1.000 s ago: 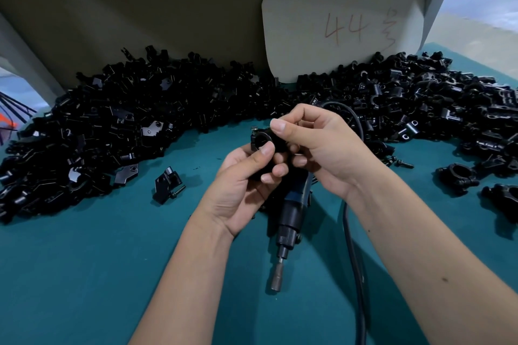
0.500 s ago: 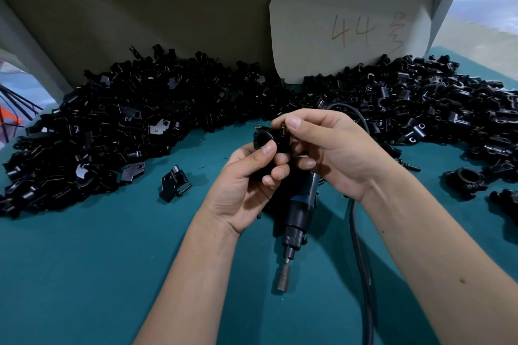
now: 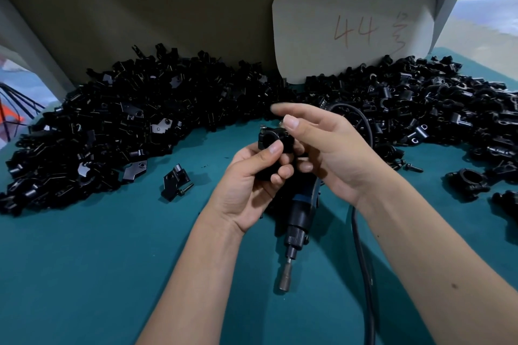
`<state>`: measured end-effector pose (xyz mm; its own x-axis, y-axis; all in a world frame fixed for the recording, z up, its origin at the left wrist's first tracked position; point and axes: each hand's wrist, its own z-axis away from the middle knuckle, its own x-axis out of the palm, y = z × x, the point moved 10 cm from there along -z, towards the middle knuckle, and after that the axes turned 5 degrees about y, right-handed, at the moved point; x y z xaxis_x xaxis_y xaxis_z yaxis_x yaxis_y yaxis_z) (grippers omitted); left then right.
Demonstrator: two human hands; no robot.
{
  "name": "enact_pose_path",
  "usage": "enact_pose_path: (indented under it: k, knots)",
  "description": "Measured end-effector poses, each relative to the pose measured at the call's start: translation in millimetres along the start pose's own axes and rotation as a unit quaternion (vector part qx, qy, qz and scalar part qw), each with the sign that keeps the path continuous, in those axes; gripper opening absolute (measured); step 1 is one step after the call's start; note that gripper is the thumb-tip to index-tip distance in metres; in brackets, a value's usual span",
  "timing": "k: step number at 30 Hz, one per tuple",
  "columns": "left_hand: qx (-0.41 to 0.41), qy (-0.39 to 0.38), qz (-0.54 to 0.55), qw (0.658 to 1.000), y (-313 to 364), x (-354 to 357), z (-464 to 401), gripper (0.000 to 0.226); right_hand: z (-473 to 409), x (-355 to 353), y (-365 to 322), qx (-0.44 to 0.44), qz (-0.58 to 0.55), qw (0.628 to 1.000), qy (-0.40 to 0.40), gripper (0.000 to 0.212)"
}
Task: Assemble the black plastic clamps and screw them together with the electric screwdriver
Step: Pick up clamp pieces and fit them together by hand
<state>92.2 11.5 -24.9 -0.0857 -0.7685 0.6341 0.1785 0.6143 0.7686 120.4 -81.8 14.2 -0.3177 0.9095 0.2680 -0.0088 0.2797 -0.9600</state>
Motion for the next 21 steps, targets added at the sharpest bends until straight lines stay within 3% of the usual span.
enact_pose_path:
  k: [4, 7, 12, 16, 19, 21]
  knots:
    - [0.004, 0.001, -0.017, 1.000, -1.0, -0.3, 0.0, 0.017, 1.9, 7.2, -1.0, 0.003, 0.006, 1.000, -0.014, 0.009]
    - [-0.003, -0.001, -0.013, 1.000, -4.6, 1.1, -0.5, 0.022, -0.9, 2.2, -2.0, -0.012, 0.018, 1.000, 0.017, 0.027]
    - [0.013, 0.017, 0.019, 1.000, 3.2, -5.0, -1.0, 0.015, 4.4, 12.2, -1.4, 0.023, -0.038, 0.998, -0.049, 0.029]
    - [0.010, 0.020, 0.003, 1.000, -0.8, -4.1, 0.1, 0.011, 0.7, 4.2, -2.8, 0.005, -0.010, 1.000, 0.007, 0.010]
    - [0.005, 0.009, -0.010, 1.000, -3.2, -0.9, 1.2, 0.014, -0.4, 0.7, -2.8, 0.001, -0.010, 0.999, 0.030, 0.021]
    - [0.009, -0.004, -0.005, 1.000, -1.0, 2.6, 1.3, 0.018, 2.0, 5.9, -4.8, 0.004, -0.024, 1.000, 0.003, 0.018]
